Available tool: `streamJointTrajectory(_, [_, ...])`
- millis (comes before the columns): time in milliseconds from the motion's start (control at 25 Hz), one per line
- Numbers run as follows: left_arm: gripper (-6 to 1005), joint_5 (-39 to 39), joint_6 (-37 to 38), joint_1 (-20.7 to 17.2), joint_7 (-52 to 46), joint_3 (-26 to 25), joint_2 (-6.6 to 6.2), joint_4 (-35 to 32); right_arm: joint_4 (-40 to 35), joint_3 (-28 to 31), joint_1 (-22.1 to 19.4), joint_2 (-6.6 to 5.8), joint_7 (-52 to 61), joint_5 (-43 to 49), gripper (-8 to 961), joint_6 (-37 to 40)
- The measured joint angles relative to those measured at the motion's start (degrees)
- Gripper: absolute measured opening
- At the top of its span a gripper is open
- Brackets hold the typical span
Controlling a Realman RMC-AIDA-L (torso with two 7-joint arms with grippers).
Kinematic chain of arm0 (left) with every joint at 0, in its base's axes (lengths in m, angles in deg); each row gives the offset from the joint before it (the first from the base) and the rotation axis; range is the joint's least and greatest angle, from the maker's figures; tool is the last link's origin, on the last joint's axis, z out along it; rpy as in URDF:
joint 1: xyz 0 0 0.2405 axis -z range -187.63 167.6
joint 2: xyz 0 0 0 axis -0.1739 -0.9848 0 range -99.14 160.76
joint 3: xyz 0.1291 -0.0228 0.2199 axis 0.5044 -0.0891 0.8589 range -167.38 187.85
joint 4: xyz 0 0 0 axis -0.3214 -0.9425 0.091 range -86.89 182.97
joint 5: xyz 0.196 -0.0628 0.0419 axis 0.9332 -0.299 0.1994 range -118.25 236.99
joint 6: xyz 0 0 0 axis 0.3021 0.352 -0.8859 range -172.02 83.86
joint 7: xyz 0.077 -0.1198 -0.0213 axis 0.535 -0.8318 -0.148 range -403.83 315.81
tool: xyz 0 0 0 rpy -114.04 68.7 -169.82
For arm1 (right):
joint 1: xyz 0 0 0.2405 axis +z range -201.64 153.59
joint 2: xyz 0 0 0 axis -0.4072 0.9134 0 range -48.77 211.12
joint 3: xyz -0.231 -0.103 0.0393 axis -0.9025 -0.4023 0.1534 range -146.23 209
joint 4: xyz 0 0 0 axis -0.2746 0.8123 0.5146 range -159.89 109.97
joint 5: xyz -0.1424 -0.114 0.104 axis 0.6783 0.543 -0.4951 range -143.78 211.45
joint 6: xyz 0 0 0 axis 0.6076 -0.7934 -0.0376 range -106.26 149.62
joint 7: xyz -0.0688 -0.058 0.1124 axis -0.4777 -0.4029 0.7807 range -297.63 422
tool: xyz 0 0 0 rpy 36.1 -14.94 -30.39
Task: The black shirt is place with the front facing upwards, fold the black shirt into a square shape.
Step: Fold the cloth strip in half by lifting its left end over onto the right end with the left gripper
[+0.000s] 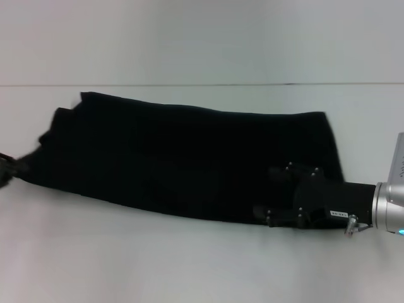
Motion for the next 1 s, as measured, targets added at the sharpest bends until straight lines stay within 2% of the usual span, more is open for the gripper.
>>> streamJointTrajectory(200, [35,0.0,-0.1,-0.8,0.1,-3.4,-1.27,-0.9,0.0,0.1,-0.1,0.00,0.1,0.0,930,0.1])
streamJointTrajectory(400, [37,-0.5,1.4,-0.4,0.5,-5.1,-1.57,-0.9,0.3,0.2,-0.2,0.00,0.2,-0.1,930,-0.1])
streamJointTrajectory(600, [39,-4.7,5.2,1.7,1.0,-5.2,-1.72,-0.3,0.6,2.1,-0.8,-0.01,0.3,-0.5,930,0.0])
streamJointTrajectory(760, [41,-9.5,7.1,5.2,2.4,-4.8,-0.98,0.6,0.7,3.6,-1.7,-0.07,0.3,-0.6,930,0.0])
streamJointTrajectory(880, [42,-11.8,7.3,10.2,5.3,-4.5,-0.29,3.9,0.8,4.8,-2.5,-0.09,0.3,-0.6,930,0.1])
streamJointTrajectory(920, [43,-11.8,7.3,10.2,5.3,-4.5,-0.29,3.9,0.9,5.4,-2.8,-0.10,0.4,-0.7,930,0.2])
streamJointTrajectory(960, [43,-12.3,6.9,14.1,7.3,-4.4,0.49,6.1,1.1,5.8,-3.0,-0.09,0.4,-0.7,930,0.3])
streamJointTrajectory(1000, [44,-12.4,6.6,15.7,8.0,-4.4,0.88,6.7,1.2,6.1,-3.2,-0.10,0.4,-0.7,930,0.3])
